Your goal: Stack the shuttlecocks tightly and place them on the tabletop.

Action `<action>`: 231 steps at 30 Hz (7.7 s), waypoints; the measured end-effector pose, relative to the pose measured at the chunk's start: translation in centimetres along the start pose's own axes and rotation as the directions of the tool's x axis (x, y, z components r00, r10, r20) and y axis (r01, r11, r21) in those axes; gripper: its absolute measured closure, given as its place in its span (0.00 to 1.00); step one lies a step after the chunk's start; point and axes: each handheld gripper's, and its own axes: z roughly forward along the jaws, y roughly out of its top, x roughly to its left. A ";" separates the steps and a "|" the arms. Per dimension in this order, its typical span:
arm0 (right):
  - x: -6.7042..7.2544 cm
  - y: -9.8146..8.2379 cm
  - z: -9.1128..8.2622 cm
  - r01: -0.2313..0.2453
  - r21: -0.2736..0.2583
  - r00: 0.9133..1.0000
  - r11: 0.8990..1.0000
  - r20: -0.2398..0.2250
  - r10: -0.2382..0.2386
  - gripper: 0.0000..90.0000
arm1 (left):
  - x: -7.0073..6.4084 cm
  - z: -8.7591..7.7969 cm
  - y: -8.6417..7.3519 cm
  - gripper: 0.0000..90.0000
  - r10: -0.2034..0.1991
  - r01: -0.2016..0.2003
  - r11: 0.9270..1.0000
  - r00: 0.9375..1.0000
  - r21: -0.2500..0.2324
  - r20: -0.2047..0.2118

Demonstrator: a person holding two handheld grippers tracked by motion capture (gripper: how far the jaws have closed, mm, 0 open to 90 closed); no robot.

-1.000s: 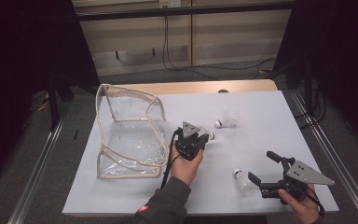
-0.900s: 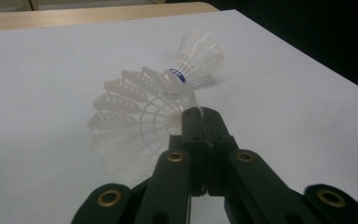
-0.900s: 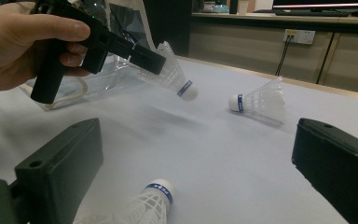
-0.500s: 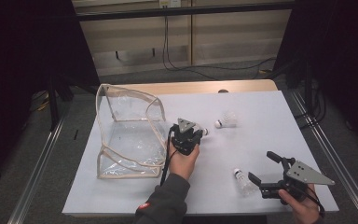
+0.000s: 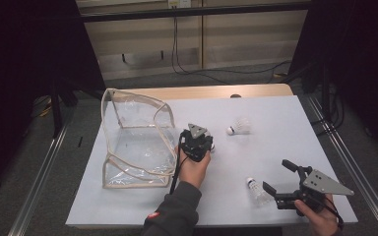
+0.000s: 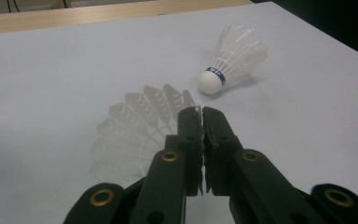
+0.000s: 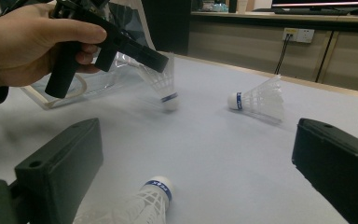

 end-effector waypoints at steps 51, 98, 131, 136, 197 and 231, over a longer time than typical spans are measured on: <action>0.0 -0.1 0.0 -0.005 0.002 1.000 1.000 -0.004 0.005 0.01 | 0.7 1.8 0.7 0.87 0.064 -0.058 0.996 0.993 0.065 -0.095; 0.0 0.0 -0.1 0.003 0.004 1.000 1.000 -0.006 -0.003 0.01 | -2.6 2.9 1.4 0.98 0.024 -0.046 0.989 0.988 0.140 0.155; 0.1 -0.1 0.0 0.002 0.007 1.000 1.000 -0.004 -0.002 0.02 | -3.5 1.5 2.6 0.78 0.068 -0.096 0.988 0.972 0.117 0.226; 0.0 -0.1 -0.1 0.003 0.008 1.000 1.000 -0.003 -0.003 0.02 | -2.8 1.4 2.8 0.69 0.096 -0.116 0.987 0.980 0.110 0.172; 0.0 -0.1 -0.2 0.003 0.006 1.000 1.000 -0.007 -0.002 0.02 | 1.7 1.6 2.8 0.99 0.027 -0.023 0.998 0.996 0.055 -0.088; 0.0 -0.1 -0.3 0.000 -0.001 1.000 1.000 -0.006 0.000 0.01 | 3.9 0.7 3.3 1.00 0.035 -0.005 0.992 0.970 0.122 -0.240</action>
